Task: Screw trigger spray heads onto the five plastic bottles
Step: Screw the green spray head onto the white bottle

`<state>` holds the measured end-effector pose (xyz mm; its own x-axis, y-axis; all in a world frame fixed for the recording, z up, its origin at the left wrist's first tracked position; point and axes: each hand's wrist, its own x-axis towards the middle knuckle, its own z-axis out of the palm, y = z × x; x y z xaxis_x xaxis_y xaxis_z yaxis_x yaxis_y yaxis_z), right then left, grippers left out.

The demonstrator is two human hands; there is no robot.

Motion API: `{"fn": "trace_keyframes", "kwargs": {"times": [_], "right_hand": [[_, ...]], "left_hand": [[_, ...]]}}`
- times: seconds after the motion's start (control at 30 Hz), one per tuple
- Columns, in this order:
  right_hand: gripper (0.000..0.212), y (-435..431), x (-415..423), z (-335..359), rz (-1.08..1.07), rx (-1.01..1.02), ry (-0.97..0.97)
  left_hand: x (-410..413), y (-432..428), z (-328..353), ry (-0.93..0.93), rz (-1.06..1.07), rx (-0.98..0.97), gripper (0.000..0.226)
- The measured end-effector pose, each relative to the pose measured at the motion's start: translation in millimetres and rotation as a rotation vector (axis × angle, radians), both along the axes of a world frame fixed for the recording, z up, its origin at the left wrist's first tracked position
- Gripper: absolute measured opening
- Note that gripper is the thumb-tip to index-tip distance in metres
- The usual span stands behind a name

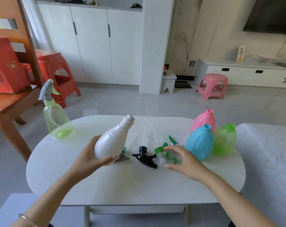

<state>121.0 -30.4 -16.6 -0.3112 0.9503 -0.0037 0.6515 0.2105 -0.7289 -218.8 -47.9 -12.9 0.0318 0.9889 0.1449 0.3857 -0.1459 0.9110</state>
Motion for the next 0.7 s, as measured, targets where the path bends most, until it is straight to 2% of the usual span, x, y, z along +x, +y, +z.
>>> {"fn": "trace_keyframes", "kwargs": {"times": [0.17,0.37,0.53,0.6,0.63,0.7], "right_hand": [[0.053,8.9,-10.6,-8.9,0.06,0.125,-0.265],[0.06,19.1,-18.4,-19.1,0.115,0.238,-0.407],[0.049,25.5,-23.6,-16.4,0.121,0.34,-0.444],[0.047,26.8,-28.7,-7.9,0.113,0.344,-0.37],[0.044,25.9,-33.0,-1.8,0.098,0.316,-0.248],[0.033,23.7,-43.4,12.5,0.022,0.182,0.162]], "left_hand": [[-4.0,6.1,-5.1,-0.061,0.047,0.003,0.066],[1.5,17.9,1.0,-0.083,0.047,0.001,0.065],[2.3,19.2,1.4,-0.121,0.054,-0.019,0.068],[0.5,18.4,1.3,-0.119,0.066,-0.031,0.072],[-0.8,18.2,0.8,-0.121,0.073,-0.033,0.073],[-2.7,18.0,0.0,-0.124,0.079,-0.034,0.072]]}}
